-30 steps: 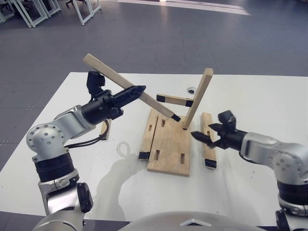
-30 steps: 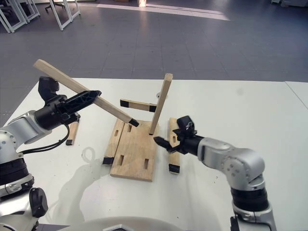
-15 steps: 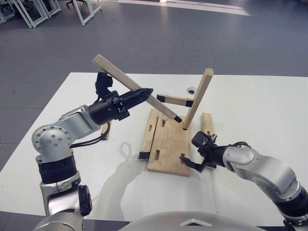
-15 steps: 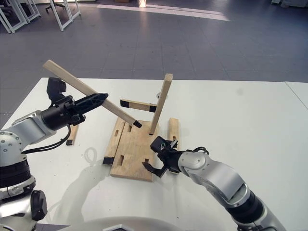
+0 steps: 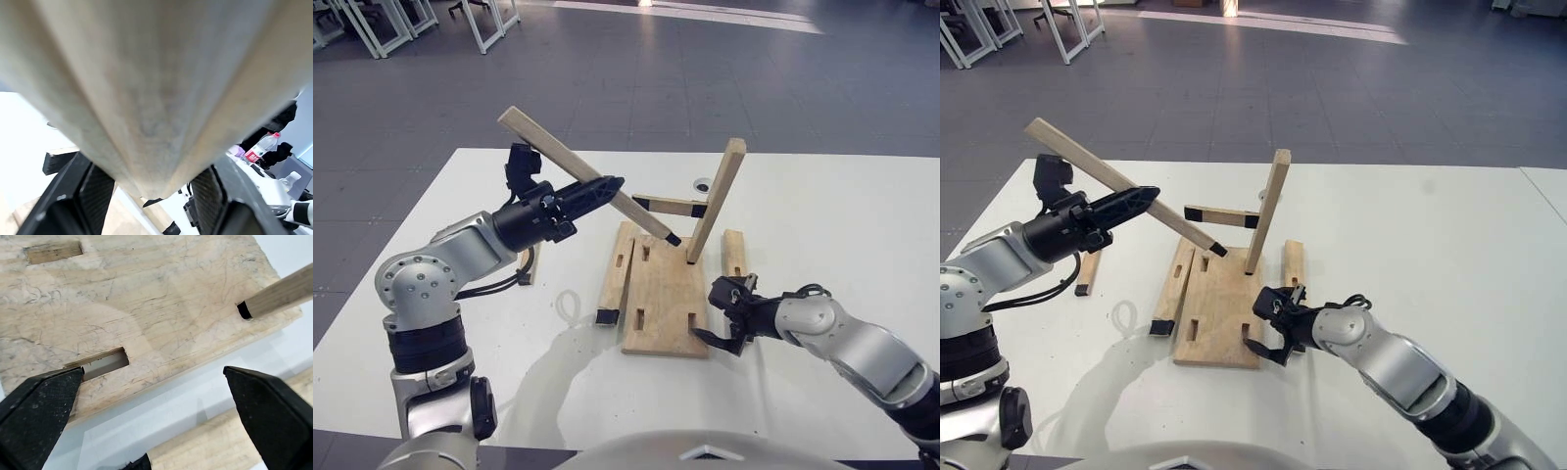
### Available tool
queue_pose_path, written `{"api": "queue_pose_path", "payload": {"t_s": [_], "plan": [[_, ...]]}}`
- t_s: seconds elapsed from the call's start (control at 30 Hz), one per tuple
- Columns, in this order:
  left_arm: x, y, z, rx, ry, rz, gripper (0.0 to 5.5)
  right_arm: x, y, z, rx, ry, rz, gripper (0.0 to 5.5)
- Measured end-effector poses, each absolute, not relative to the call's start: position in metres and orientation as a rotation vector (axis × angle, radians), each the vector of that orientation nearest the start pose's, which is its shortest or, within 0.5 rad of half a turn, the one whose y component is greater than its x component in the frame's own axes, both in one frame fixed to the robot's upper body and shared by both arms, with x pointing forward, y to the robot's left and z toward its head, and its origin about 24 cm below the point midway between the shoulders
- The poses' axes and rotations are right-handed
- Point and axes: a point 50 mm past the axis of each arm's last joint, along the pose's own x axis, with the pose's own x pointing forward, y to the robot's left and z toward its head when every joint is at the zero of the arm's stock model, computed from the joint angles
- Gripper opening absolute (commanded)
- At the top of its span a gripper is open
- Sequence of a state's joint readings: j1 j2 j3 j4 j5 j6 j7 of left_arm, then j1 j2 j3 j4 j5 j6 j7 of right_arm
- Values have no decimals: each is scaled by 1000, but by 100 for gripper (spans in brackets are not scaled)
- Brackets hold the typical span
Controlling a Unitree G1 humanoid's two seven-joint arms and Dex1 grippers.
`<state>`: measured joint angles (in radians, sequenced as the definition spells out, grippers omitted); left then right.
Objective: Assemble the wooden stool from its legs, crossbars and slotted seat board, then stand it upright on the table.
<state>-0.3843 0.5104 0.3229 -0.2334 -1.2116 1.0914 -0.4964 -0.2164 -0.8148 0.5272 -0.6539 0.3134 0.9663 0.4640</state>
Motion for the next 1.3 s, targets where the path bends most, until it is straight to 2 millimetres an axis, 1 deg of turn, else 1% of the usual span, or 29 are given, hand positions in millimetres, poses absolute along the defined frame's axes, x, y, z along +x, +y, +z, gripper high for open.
{"api": "queue_pose_path", "payload": {"t_s": [0.07, 0.17, 0.23, 0.37, 0.43, 0.5, 0.63, 0.77, 0.87, 1.03, 1.2, 1.3], "plan": [[260, 185, 181, -519, 217, -1000, 207, 204, -139, 87, -643, 601, 996, 526], [252, 189, 174, -469, 270, -1025, 207, 208, -162, 89, -699, 623, 1012, 526], [247, 192, 169, -432, 304, -1056, 207, 210, -173, 90, -718, 626, 1039, 526], [240, 196, 157, -342, 381, -1103, 207, 214, -187, 90, -748, 605, 1148, 526], [243, 193, 149, -273, 374, -1106, 207, 216, -193, 90, -751, 589, 1200, 526], [247, 190, 142, -238, 347, -1098, 207, 217, -195, 90, -760, 581, 1229, 526], [254, 181, 128, -268, 316, -1133, 207, 219, -198, 89, -760, 574, 1253, 526], [262, 177, 123, -274, 318, -1190, 207, 221, -199, 89, -762, 570, 1270, 526], [269, 181, 121, -263, 325, -1191, 207, 222, -200, 90, -779, 574, 1286, 526], [279, 186, 107, -278, 361, -1176, 207, 223, -200, 92, -789, 581, 1303, 526], [282, 171, 97, -315, 338, -1193, 207, 224, -198, 92, -800, 579, 1321, 526], [284, 170, 96, -317, 336, -1199, 207, 224, -197, 92, -792, 580, 1328, 526]]}}
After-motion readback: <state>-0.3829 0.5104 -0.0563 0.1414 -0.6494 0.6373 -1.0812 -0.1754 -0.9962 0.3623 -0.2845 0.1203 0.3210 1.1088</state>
